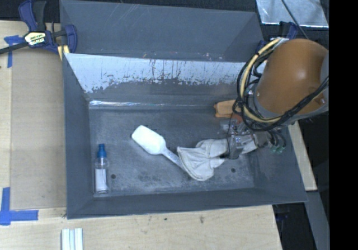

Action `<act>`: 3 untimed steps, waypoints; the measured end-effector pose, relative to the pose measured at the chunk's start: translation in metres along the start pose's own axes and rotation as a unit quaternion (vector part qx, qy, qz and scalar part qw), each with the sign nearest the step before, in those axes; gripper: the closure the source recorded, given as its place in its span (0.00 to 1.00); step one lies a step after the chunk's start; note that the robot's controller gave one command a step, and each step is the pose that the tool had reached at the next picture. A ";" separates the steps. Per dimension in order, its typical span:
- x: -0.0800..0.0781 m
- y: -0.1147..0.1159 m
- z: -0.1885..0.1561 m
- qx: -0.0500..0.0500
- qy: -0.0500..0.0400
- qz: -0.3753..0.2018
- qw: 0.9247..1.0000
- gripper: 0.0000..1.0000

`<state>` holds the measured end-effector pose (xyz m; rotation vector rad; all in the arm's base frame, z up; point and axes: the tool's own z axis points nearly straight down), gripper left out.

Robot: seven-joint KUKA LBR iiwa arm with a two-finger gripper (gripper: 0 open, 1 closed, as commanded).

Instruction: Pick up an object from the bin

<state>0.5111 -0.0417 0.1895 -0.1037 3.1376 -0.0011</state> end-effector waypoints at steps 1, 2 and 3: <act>0.000 0.000 0.000 0.000 0.000 0.000 1.000 1.00; 0.000 0.000 -0.001 0.000 0.000 0.000 1.000 1.00; 0.005 0.009 -0.039 0.000 -0.003 -0.020 1.000 1.00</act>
Offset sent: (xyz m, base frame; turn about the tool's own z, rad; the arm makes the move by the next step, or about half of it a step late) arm 0.0011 0.0109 0.0721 -0.0007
